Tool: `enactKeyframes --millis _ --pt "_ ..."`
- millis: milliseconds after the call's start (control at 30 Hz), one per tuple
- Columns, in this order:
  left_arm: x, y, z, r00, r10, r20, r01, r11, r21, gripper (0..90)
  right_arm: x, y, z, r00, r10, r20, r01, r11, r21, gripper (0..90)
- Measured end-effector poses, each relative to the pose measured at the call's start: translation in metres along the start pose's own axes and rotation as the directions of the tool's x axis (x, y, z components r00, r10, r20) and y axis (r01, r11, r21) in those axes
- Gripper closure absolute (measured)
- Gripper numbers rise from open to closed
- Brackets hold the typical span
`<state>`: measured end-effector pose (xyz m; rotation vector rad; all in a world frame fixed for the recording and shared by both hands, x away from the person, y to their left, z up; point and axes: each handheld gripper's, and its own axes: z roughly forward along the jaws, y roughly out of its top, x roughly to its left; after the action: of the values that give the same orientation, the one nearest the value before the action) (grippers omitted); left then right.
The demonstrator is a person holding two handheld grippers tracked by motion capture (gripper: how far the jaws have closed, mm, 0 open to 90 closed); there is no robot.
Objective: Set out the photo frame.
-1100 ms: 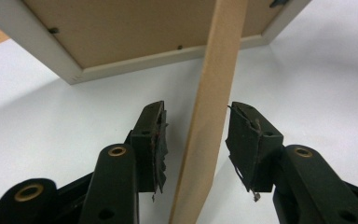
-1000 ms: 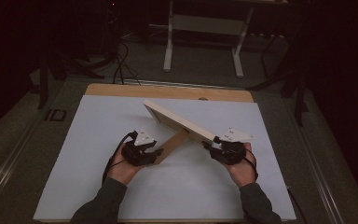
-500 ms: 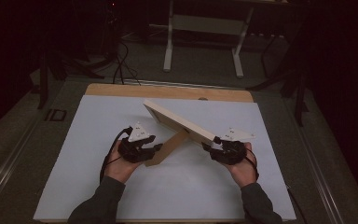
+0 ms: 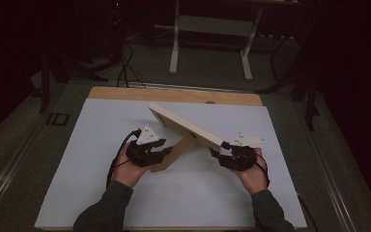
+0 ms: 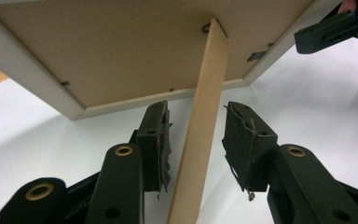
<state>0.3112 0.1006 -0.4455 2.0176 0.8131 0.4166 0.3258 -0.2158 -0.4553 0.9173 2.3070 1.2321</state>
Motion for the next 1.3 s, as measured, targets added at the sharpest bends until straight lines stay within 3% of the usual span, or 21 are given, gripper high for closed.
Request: enactKeyframes --millis 200,600,833,1133,1300 --pt "-0.007 0.006 0.005 0.9994 0.033 -0.014 -0.032 0.9994 0.013 60.9 -0.001 0.0 0.0 0.9999 0.01 -0.007 -0.01 1.0 0.007 45.6" --pt "-0.011 0.015 0.013 0.9997 0.023 -0.005 -0.023 0.9997 0.0 64.6 -0.003 -0.003 -0.004 0.9993 -0.038 -0.006 0.038 0.998 0.046 44.7" --pt "-0.017 0.024 0.017 0.9991 0.039 -0.015 -0.039 0.9992 -0.01 65.8 -0.012 -0.003 -0.016 0.9994 -0.035 0.003 0.035 0.997 0.064 53.4" --pt "-0.019 0.032 0.021 0.9983 0.043 -0.04 -0.044 0.9988 -0.021 68.8 -0.013 -0.004 -0.019 0.9975 -0.065 -0.026 0.067 0.993 0.093 65.9" --pt "-0.018 0.035 0.025 0.9989 0.02 -0.042 -0.021 0.9996 -0.022 72.4 -0.016 -0.005 -0.025 0.9951 -0.061 -0.078 0.069 0.992 0.101 75.5"
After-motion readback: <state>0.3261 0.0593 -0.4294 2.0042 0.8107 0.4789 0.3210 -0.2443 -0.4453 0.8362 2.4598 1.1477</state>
